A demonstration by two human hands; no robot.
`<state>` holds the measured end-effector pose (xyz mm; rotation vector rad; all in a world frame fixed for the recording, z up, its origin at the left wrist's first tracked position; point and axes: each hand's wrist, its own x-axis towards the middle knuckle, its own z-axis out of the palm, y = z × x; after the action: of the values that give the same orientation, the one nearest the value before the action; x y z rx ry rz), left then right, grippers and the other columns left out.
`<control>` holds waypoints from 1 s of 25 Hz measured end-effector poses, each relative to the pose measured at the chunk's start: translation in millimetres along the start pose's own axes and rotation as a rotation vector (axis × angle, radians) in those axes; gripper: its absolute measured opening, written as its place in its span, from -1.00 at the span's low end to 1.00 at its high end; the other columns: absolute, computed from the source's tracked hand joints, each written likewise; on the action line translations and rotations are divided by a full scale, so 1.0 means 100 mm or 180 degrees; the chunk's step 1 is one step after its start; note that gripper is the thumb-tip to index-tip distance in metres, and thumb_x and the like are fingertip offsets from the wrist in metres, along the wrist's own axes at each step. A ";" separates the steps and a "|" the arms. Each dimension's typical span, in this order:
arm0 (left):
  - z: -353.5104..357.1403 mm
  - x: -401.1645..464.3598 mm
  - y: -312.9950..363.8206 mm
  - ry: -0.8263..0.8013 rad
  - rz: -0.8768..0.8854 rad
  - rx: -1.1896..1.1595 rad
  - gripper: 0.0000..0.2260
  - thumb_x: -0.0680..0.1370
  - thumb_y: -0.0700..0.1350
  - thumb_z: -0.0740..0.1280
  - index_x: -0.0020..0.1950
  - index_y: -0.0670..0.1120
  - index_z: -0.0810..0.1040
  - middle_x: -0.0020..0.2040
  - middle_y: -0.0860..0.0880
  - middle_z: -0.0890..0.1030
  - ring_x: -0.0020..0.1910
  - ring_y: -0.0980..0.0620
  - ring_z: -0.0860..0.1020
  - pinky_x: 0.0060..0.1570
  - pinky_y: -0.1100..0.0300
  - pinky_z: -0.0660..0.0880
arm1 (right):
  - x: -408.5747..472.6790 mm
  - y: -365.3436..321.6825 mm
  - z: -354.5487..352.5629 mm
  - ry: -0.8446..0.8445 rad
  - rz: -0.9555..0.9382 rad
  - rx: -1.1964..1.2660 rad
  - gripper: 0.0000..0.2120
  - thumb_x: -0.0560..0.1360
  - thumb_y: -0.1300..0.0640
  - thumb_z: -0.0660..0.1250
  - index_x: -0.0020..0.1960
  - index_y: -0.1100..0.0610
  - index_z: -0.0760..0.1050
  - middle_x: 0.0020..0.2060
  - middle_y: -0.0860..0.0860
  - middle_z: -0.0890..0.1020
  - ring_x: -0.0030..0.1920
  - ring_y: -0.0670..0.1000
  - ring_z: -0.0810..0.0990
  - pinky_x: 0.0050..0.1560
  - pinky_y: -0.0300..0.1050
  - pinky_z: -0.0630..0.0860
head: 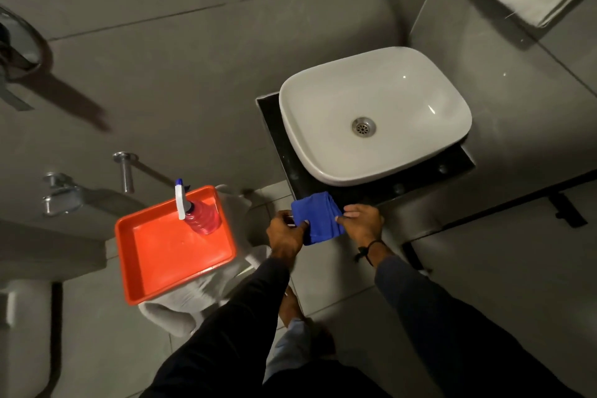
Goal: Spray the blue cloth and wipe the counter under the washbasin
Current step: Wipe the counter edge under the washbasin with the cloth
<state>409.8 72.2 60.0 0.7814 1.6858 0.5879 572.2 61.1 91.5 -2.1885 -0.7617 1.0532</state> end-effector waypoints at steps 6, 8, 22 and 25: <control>0.11 -0.16 -0.17 0.0388 0.2066 0.2183 -0.54 0.56 -0.16 0.38 0.46 -0.11 0.41 0.42 -0.14 0.43 0.32 -0.12 0.50 0.34 -0.04 0.54 | -0.04 -0.32 -0.33 0.1178 -0.2485 -0.0699 -0.79 0.45 0.00 0.41 -0.30 0.02 0.47 -0.40 -0.10 0.52 -0.37 -0.09 0.46 -0.38 -0.18 0.44; 0.26 -0.21 -0.25 0.0159 0.2197 0.2658 -0.39 0.57 -0.30 0.28 0.63 -0.15 0.24 0.61 -0.21 0.30 0.57 -0.23 0.33 0.56 -0.12 0.34 | 0.11 -0.65 -0.36 0.1263 -0.3139 -0.0878 -0.90 0.45 -0.04 0.37 -0.18 -0.04 0.50 -0.30 -0.13 0.56 -0.26 -0.11 0.48 -0.25 -0.28 0.34; 0.53 -0.24 -0.36 0.0111 0.1646 0.2900 -0.34 0.65 -0.24 0.03 0.67 -0.11 -0.24 0.62 -0.07 -0.35 0.68 -0.08 -0.26 0.63 0.08 -0.29 | 0.93 -0.82 -0.20 -0.0290 -0.2180 -0.2700 -0.19 0.47 -0.48 -0.04 0.61 -0.16 -0.13 0.61 0.08 0.17 0.62 0.18 0.10 0.55 0.39 0.02; 0.37 0.04 -0.18 0.0059 0.1600 0.2782 -0.29 0.64 -0.21 0.12 0.67 -0.11 -0.25 0.62 -0.06 -0.35 0.68 -0.07 -0.25 0.67 0.06 -0.20 | 0.91 -0.79 -0.20 -0.0177 -0.2131 -0.2591 -0.19 0.47 -0.48 -0.03 0.60 -0.15 -0.09 0.60 0.08 0.23 0.60 0.18 0.16 0.54 0.38 0.07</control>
<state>441.8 63.2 35.1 1.8594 1.7538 0.1526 617.3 172.4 114.1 -2.1953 -2.0394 0.4820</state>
